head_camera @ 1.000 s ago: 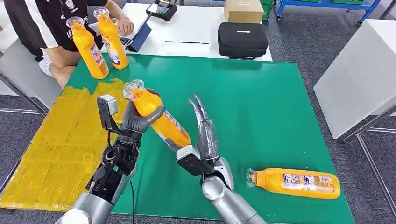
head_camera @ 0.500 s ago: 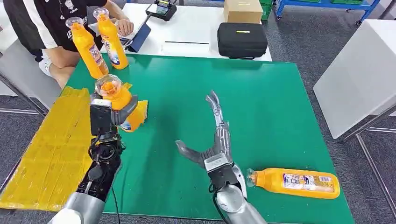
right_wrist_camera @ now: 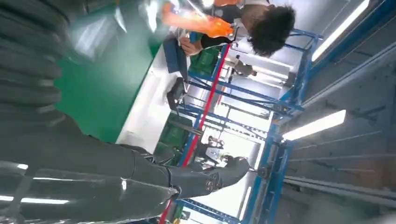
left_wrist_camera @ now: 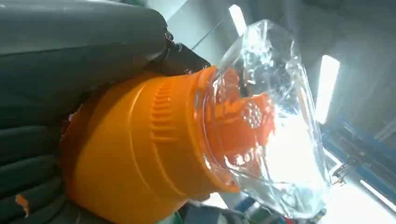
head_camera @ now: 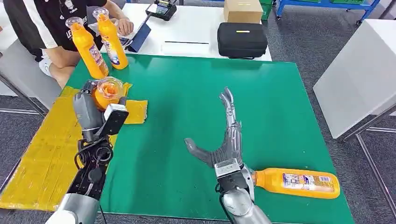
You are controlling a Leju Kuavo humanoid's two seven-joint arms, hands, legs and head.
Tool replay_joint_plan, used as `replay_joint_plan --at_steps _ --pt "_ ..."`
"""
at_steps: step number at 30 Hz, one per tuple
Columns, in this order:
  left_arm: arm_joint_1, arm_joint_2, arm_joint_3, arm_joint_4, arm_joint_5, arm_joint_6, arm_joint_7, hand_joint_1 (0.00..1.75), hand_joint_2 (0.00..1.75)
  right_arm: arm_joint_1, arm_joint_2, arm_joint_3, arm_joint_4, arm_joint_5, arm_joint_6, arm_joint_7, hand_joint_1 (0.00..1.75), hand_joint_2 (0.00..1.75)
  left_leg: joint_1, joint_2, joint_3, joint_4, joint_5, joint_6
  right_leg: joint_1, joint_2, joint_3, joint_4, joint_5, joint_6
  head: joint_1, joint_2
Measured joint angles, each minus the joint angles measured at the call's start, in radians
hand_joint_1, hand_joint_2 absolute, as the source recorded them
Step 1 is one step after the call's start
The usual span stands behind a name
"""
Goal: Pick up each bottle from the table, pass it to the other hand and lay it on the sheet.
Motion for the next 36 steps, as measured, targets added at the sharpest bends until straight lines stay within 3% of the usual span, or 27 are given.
replay_joint_plan --at_steps 5,9,13,21,36 --pt "0.016 -0.039 0.079 -0.057 -0.561 0.0 0.149 1.75 1.75 0.003 -0.008 -0.016 -0.008 -0.026 0.032 0.026 0.0 1.75 -0.001 0.0 0.0 0.0 0.0 0.0 -0.001 0.0 0.0 0.0 0.0 0.0 0.0 0.0" --pt "0.012 -0.013 -0.032 -0.033 -0.633 0.0 0.416 1.75 1.75 0.004 -0.012 -0.037 -0.01 -0.042 0.064 0.039 0.0 1.75 -0.001 -0.001 0.0 0.0 0.0 0.0 -0.001 -0.001 0.0 0.0 0.0 0.0 0.0 0.0" --pt "0.002 0.011 -0.153 0.053 -0.635 0.0 0.491 1.75 1.75 -0.005 -0.011 -0.051 -0.011 -0.035 0.096 0.048 0.0 1.75 0.0 0.0 0.0 0.0 0.0 0.0 0.0 0.0 0.0 0.0 0.0 0.0 0.0 0.0" --pt "-0.027 0.031 -0.217 0.255 -0.627 0.001 0.397 1.75 1.75 -0.046 -0.006 -0.06 0.011 -0.035 0.125 0.047 0.0 1.75 0.0 0.0 0.0 0.0 0.0 0.0 0.0 0.0 0.0 0.0 0.0 0.0 0.0 0.0" --pt "-0.042 0.038 -0.229 0.437 -0.632 0.002 0.401 1.75 1.75 -0.064 -0.005 -0.065 0.047 -0.029 0.146 0.048 0.0 1.75 0.0 0.0 -0.001 0.0 0.0 0.0 0.0 0.0 0.0 0.0 0.0 0.0 0.0 0.0"
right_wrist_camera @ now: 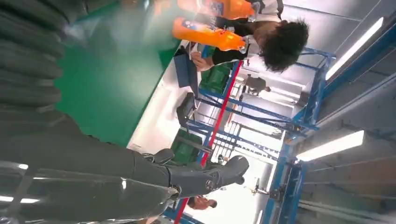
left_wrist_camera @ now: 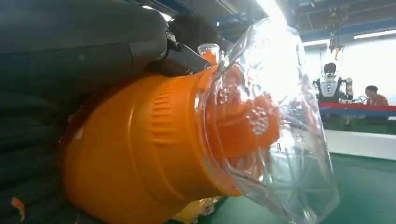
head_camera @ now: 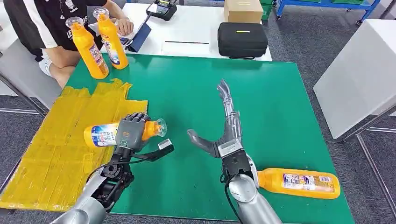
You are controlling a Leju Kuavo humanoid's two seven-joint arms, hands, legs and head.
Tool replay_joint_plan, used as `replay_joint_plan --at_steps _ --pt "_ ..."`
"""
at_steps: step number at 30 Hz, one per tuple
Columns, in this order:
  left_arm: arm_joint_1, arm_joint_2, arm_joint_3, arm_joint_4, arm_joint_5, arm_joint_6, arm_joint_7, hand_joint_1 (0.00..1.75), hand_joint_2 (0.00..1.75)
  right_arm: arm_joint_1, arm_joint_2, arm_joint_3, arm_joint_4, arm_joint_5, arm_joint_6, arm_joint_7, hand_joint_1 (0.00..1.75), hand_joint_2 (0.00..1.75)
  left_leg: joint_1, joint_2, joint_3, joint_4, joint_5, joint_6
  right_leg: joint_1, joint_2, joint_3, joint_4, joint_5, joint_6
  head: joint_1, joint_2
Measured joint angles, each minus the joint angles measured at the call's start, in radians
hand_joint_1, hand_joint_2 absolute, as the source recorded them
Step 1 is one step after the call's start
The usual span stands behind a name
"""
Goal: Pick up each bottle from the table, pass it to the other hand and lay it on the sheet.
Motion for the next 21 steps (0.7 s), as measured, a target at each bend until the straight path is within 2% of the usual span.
replay_joint_plan --at_steps 2,3,4,5,13,21 --pt "-0.003 0.0 0.0 0.016 -0.001 0.0 0.014 1.75 1.75 0.0 0.002 0.0 0.004 0.003 0.008 0.0 0.0 1.75 0.0 0.0 0.0 0.0 0.0 0.0 0.0 0.0 0.0 0.0 0.0 0.0 0.0 0.0" --pt "-0.003 0.001 0.0 0.022 -0.005 -0.002 0.028 1.57 1.75 -0.001 0.003 0.0 0.006 0.006 0.01 0.0 0.0 1.75 0.0 0.0 0.0 0.0 0.0 0.0 0.0 0.0 0.0 0.0 0.0 0.0 0.0 0.0" --pt "-0.004 0.002 0.0 0.029 -0.011 -0.004 0.047 0.17 1.75 -0.003 0.005 0.0 0.008 0.007 0.01 0.0 0.0 1.75 0.0 0.0 0.0 0.0 0.0 0.0 0.0 0.0 0.0 0.0 0.0 0.0 0.0 0.0" --pt "-0.004 0.002 0.0 0.036 -0.012 -0.008 0.062 0.0 1.75 -0.005 0.006 0.0 0.011 0.008 0.011 0.0 0.0 1.75 0.0 0.0 0.0 0.0 0.0 0.0 0.0 0.0 0.0 0.0 0.0 0.0 0.0 0.0" --pt "-0.013 0.007 0.021 0.067 0.031 -0.06 0.106 0.0 1.75 -0.013 0.008 0.0 0.02 0.019 0.013 0.0 0.0 1.75 0.0 0.0 0.0 0.0 0.0 0.0 0.0 0.0 0.0 0.0 0.0 0.0 0.0 0.0" --pt "-0.016 0.006 0.106 0.079 0.162 -0.169 0.006 0.0 1.75 -0.018 0.015 0.001 0.026 0.027 0.01 0.003 0.0 1.75 0.0 0.0 0.0 0.0 0.0 0.0 0.0 0.0 0.0 0.0 0.0 0.0 0.0 0.0"
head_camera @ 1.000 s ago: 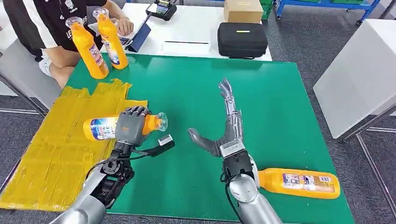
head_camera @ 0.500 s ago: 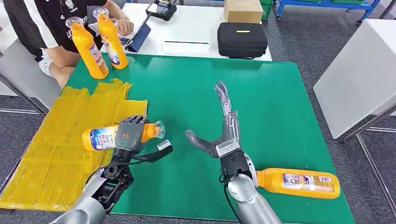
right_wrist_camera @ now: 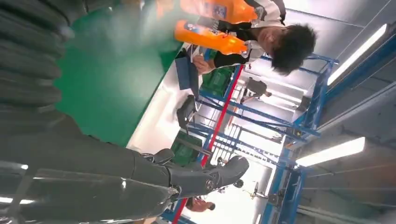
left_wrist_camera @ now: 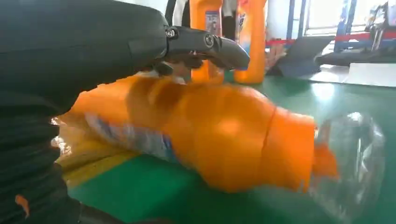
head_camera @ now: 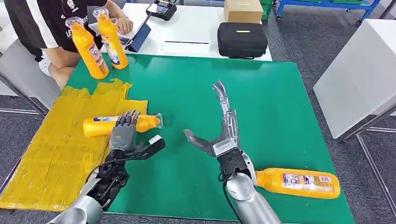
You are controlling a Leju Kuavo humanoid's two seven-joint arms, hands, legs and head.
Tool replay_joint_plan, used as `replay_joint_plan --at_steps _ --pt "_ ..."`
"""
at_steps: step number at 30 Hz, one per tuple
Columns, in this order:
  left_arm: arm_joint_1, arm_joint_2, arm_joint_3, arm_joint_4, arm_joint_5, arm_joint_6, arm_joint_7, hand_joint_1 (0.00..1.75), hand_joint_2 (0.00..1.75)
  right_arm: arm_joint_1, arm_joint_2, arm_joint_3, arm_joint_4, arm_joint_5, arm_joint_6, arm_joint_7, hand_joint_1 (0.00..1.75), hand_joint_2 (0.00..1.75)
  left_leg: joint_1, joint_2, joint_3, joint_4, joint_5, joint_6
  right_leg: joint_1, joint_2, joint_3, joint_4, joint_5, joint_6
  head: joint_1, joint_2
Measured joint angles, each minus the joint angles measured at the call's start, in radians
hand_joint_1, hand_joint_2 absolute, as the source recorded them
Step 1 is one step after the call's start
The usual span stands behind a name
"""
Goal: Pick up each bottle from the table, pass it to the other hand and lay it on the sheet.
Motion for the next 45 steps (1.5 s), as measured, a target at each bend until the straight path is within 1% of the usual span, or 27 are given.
replay_joint_plan --at_steps 2,5,6,8,10,17,19,20,23,26,29,33,37,39,41,42,43,45 --pt "0.0 -0.001 0.024 0.0 0.036 -0.008 -0.034 0.0 1.75 -0.005 0.002 0.001 0.003 0.0 0.0 0.004 0.0 1.75 0.0 0.0 0.0 0.0 0.0 0.0 0.0 0.0 0.0 0.0 0.0 0.0 0.0 0.0" --pt "-0.003 -0.002 0.047 0.0 0.05 -0.013 -0.049 0.0 1.75 -0.011 0.006 0.002 0.006 0.0 0.0 0.006 0.0 1.75 0.0 0.0 0.0 0.0 0.0 0.0 0.0 0.0 0.0 0.0 0.0 0.0 0.0 0.0" --pt "-0.003 -0.002 0.053 0.0 0.051 -0.013 -0.05 0.0 0.0 -0.011 0.007 0.002 0.007 0.0 0.0 0.006 0.0 1.75 0.0 0.0 0.0 0.0 0.0 0.0 0.0 0.0 0.0 0.0 0.0 0.0 0.0 0.0" --pt "-0.004 -0.003 0.061 0.0 0.057 -0.015 -0.054 0.0 0.0 -0.012 0.008 0.002 0.009 0.0 0.0 0.006 0.0 1.75 0.0 0.0 0.0 0.0 0.0 0.0 0.0 0.0 0.0 0.0 0.0 0.0 0.0 0.0" --pt "-0.007 -0.006 0.074 0.0 0.093 -0.044 -0.101 0.0 0.0 -0.013 0.008 0.002 0.01 0.0 0.0 0.006 0.0 1.75 0.0 0.0 0.0 0.0 0.0 0.0 0.0 0.0 0.0 0.0 0.0 0.0 0.0 0.0" --pt "-0.017 -0.028 0.154 -0.023 0.392 -0.284 -0.448 0.0 0.0 -0.021 0.008 0.002 0.024 -0.008 -0.003 0.003 0.0 1.75 0.0 0.0 0.0 0.0 0.0 0.0 0.0 0.0 0.0 0.0 0.0 0.0 0.0 0.0" --pt "-0.002 -0.03 0.155 -0.066 0.536 -0.369 -0.514 0.0 0.0 -0.02 0.007 0.002 0.026 -0.009 -0.012 -0.004 0.0 1.75 0.0 0.0 0.0 0.0 0.0 0.0 0.0 0.0 0.0 0.0 0.0 0.0 0.0 0.0" --pt "0.015 -0.03 0.142 -0.098 0.629 -0.398 -0.52 0.0 1.75 -0.018 0.007 0.002 0.026 -0.009 -0.021 -0.006 0.0 1.75 0.0 0.0 0.0 0.0 0.0 0.0 0.0 0.0 0.0 0.0 0.0 0.0 0.0 0.0" --pt "0.057 -0.015 0.059 -0.242 0.916 -0.425 -0.528 0.0 1.75 -0.008 0.002 0.0 0.024 -0.004 -0.036 -0.01 0.0 1.75 0.0 0.0 0.0 0.0 0.0 0.0 0.0 0.0 0.0 0.0 0.0 0.0 0.0 0.0" --pt "0.096 0.007 -0.02 -0.385 1.068 -0.431 -0.529 0.0 1.75 0.003 -0.002 -0.003 0.021 0.002 -0.039 -0.01 0.0 1.75 0.0 0.0 0.0 0.0 0.0 0.0 0.0 0.0 0.0 0.0 0.0 0.0 0.0 0.0" --pt "0.12 0.022 -0.071 -0.49 1.115 -0.441 -0.53 0.0 1.75 0.008 -0.002 -0.008 0.016 0.003 -0.04 -0.01 0.0 1.75 0.0 -0.001 0.0 0.0 0.0 0.0 0.0 0.0 0.0 0.0 0.0 0.0 0.0 0.0" --pt "0.14 0.035 -0.105 -0.568 1.119 -0.443 -0.53 0.0 1.75 0.01 -0.002 -0.008 0.016 0.003 -0.042 -0.01 0.0 1.75 0.0 0.0 0.0 0.0 0.0 0.0 0.0 0.0 0.0 0.0 0.0 0.0 0.0 0.0" --pt "0.172 0.052 -0.129 -0.669 1.219 -0.504 -0.531 0.0 1.75 0.017 -0.002 -0.01 0.008 0.027 -0.047 -0.007 0.0 1.75 0.0 0.0 0.0 0.0 0.0 0.0 0.0 0.0 0.0 0.0 0.0 0.0 0.0 0.0" --pt "0.189 0.056 -0.131 -0.723 1.271 -0.568 -0.531 0.0 1.75 0.021 -0.005 -0.014 -0.003 0.085 -0.079 0.008 0.0 1.75 0.0 0.0 0.0 0.0 0.0 0.0 0.0 0.0 0.0 0.0 0.0 0.0 0.0 0.0" --pt "0.205 0.057 -0.131 -0.768 1.293 -0.631 -0.531 0.0 1.75 0.027 -0.014 -0.018 -0.024 0.231 -0.131 0.062 0.0 1.75 0.0 0.0 0.0 0.0 0.0 0.0 0.0 0.0 0.0 0.0 0.0 0.0 0.0 0.0" --pt "0.213 0.057 -0.13 -0.784 1.295 -0.649 -0.531 0.0 1.75 0.033 -0.022 -0.018 -0.039 0.301 -0.136 0.092 0.0 1.75 0.0 0.0 0.0 0.0 0.0 0.0 0.0 0.0 0.0 0.0 0.0 0.0 0.0 0.0" --pt "0.219 0.057 -0.129 -0.801 1.295 -0.667 -0.531 0.0 1.75 0.042 -0.035 -0.018 -0.065 0.392 -0.125 0.133 0.0 1.75 0.0 0.0 0.0 0.0 0.0 0.0 0.0 0.0 0.0 0.0 0.0 0.0 0.0 0.0" --pt "0.231 0.058 -0.125 -0.822 1.295 -0.683 -0.53 0.0 1.75 0.069 -0.062 -0.018 -0.116 0.525 -0.097 0.191 0.0 1.75 0.0 -0.001 -0.001 0.0 -0.001 0.0 0.0 0.0 0.0 0.0 -0.001 0.0 0.0 0.0"
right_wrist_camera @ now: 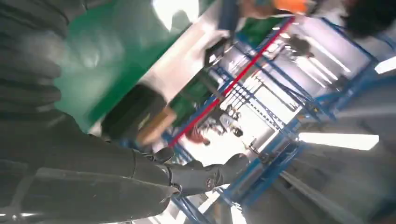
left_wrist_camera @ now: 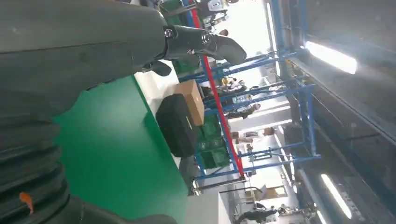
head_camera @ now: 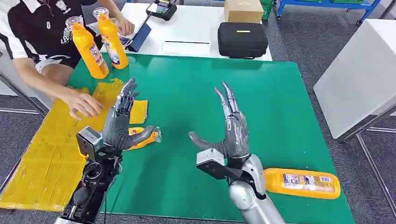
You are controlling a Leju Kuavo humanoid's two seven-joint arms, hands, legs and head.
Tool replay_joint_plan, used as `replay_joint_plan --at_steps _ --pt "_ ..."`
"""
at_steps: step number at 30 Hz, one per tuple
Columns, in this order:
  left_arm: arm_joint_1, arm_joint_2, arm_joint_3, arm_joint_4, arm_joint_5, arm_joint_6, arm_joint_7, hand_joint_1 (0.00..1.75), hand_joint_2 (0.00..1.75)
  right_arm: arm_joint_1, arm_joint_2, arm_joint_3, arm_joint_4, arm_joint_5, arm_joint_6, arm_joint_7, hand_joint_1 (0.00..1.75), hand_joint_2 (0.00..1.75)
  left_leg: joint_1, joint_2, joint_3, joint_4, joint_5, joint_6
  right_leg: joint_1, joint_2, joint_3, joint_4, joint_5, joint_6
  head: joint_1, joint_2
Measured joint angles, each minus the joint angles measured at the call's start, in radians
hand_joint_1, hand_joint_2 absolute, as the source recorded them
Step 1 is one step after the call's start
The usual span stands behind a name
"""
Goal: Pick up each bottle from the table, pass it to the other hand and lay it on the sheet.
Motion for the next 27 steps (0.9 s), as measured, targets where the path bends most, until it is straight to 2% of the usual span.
replay_joint_plan --at_steps 9,12,16,19,23,27 --pt "0.019 0.001 0.01 -0.035 0.002 -0.016 0.0 0.0 1.75 0.051 -0.066 0.0 -0.101 0.101 0.04 0.034 0.0 1.75 0.0 0.0 0.001 0.0 0.0 0.0 0.0 0.0 0.0 0.0 0.0 0.0 0.0 0.0" --pt "0.015 0.002 0.019 -0.03 0.01 -0.04 0.0 0.0 1.75 0.079 -0.127 0.0 -0.148 0.169 0.083 0.029 0.0 1.75 0.0 0.0 0.0 0.0 0.0 0.0 0.0 0.0 0.0 0.0 0.0 0.0 0.0 0.0" --pt "0.003 0.001 0.037 -0.005 -0.012 -0.049 0.001 0.0 1.75 0.09 -0.225 -0.03 -0.177 0.107 0.144 -0.034 0.0 1.75 -0.001 0.0 0.0 0.0 0.0 0.0 -0.001 0.0 0.0 0.0 0.0 0.0 0.0 0.0" --pt "0.003 0.003 0.044 0.005 -0.008 -0.042 0.001 0.0 1.75 0.114 -0.29 -0.065 -0.178 0.126 0.213 -0.061 0.0 1.75 -0.001 -0.001 0.0 0.0 0.0 0.0 -0.002 0.0 0.0 0.0 0.0 0.001 0.0 0.0" --pt "0.004 0.008 0.053 0.02 -0.006 -0.032 0.001 0.0 1.75 0.194 -0.349 -0.099 -0.178 0.172 0.299 -0.032 0.0 1.75 -0.001 -0.001 0.0 0.0 -0.001 0.001 -0.001 0.0 0.0 0.0 0.0 0.001 0.0 0.0" --pt "0.01 0.013 0.056 0.038 -0.006 -0.029 0.001 0.0 1.75 0.265 -0.39 -0.163 -0.178 0.152 0.301 -0.009 0.0 1.75 -0.001 0.0 0.0 0.0 -0.003 0.0 -0.001 0.0 0.0 0.0 -0.001 0.001 0.0 0.0"
